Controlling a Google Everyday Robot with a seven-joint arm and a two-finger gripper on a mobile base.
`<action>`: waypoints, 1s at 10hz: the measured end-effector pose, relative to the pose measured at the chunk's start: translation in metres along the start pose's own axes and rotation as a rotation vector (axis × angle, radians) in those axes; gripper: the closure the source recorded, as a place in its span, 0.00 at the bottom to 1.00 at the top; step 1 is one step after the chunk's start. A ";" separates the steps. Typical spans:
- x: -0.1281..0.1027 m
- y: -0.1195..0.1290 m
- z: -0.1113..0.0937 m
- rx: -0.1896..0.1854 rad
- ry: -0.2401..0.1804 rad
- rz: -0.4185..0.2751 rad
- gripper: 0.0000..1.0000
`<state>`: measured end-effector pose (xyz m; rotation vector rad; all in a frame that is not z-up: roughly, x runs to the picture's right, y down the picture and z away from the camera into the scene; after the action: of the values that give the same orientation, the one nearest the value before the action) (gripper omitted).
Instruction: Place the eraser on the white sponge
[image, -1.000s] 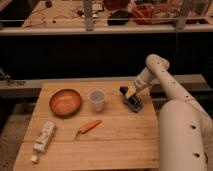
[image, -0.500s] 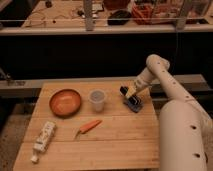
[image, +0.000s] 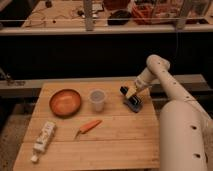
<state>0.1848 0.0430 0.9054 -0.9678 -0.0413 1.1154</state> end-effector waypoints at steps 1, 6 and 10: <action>0.001 -0.001 0.001 -0.001 -0.001 0.005 0.72; 0.001 0.000 0.001 -0.004 -0.002 0.011 0.74; 0.002 -0.001 0.001 -0.005 -0.004 0.018 0.67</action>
<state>0.1858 0.0447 0.9058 -0.9722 -0.0390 1.1350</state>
